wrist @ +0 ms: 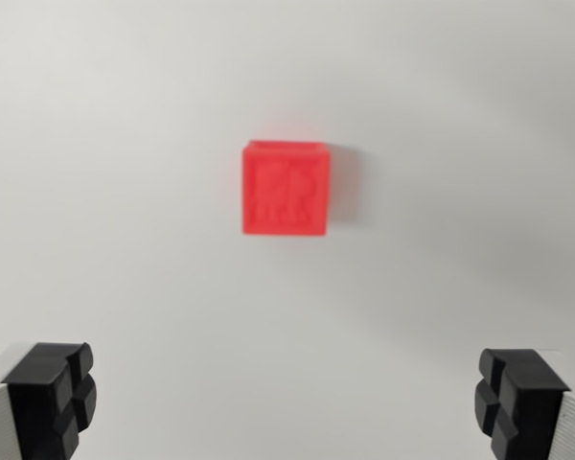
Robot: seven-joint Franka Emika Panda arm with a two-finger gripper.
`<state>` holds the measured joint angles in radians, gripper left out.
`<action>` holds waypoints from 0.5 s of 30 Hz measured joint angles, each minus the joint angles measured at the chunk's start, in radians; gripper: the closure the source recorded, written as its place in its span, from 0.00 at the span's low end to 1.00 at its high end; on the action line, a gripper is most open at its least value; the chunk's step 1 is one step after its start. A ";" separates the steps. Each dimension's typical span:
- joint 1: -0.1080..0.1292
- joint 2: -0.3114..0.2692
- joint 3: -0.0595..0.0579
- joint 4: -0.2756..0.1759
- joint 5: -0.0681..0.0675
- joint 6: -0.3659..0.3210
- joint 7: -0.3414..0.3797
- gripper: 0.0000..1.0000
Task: Destack cube
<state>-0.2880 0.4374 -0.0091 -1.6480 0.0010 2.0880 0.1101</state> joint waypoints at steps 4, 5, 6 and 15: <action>0.000 -0.011 0.000 0.014 0.000 -0.025 0.000 0.00; 0.000 -0.013 0.000 0.018 0.000 -0.032 0.000 0.00; 0.000 -0.017 0.000 0.023 0.000 -0.040 0.000 0.00; 0.000 -0.031 0.000 0.053 0.000 -0.084 0.000 0.00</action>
<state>-0.2880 0.4061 -0.0092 -1.5953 0.0010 2.0035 0.1101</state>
